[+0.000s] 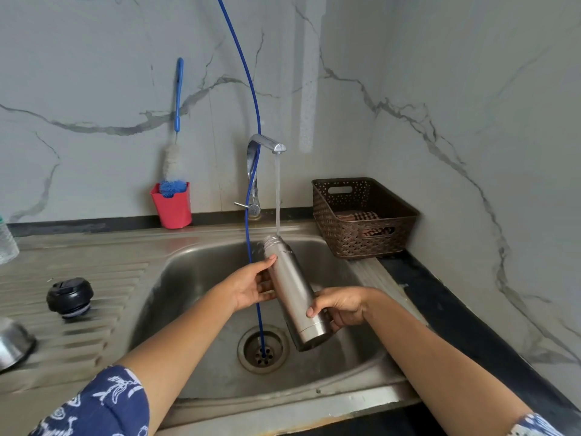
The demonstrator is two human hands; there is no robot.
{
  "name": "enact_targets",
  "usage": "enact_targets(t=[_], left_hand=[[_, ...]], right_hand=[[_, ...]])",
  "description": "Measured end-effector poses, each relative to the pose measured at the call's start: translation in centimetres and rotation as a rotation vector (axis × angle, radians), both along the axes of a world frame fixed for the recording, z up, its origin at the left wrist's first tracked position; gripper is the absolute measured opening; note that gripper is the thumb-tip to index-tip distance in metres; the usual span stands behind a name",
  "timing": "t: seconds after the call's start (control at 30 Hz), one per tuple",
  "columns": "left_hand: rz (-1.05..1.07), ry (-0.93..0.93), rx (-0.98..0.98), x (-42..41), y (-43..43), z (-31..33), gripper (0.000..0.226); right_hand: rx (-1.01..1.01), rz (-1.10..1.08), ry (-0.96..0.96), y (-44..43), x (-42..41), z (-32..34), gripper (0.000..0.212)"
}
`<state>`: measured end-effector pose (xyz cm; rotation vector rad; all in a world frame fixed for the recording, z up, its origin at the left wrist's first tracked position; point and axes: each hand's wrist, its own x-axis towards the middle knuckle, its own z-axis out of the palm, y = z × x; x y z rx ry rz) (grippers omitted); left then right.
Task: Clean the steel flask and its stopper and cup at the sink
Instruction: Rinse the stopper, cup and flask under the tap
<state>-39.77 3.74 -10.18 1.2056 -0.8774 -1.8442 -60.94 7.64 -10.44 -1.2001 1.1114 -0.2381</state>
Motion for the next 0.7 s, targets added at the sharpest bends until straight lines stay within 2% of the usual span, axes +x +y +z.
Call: enact_targets(t=[0.07, 0.17, 0.37, 0.47, 0.6, 0.7], left_hand=[[-0.024, -0.012, 0.002, 0.0, -0.1, 0.1, 0.048], [-0.039, -0.026, 0.018, -0.8, -0.1, 0.4, 0.044], [-0.003, -0.102, -0.013, -1.8, -0.3, 0.2, 0.048], [0.008, -0.044, -0.008, -1.0, -0.4, 0.1, 0.039], [-0.048, -0.041, -0.019, -0.2, -0.8, 0.2, 0.052], [-0.086, -0.011, 0.004, -0.4, -0.8, 0.4, 0.048]], right_hand=[[0.013, -0.001, -0.031, 0.0, 0.1, 0.0, 0.078], [0.045, -0.029, -0.07, 0.2, 0.5, 0.2, 0.083], [-0.054, -0.18, 0.088, 0.3, 2.5, -0.1, 0.066], [-0.047, -0.218, 0.037, 0.1, 2.6, 0.1, 0.071], [-0.032, -0.196, -0.056, 0.0, 1.8, 0.6, 0.08], [0.02, -0.249, -0.135, 0.0, 1.4, 0.2, 0.086]])
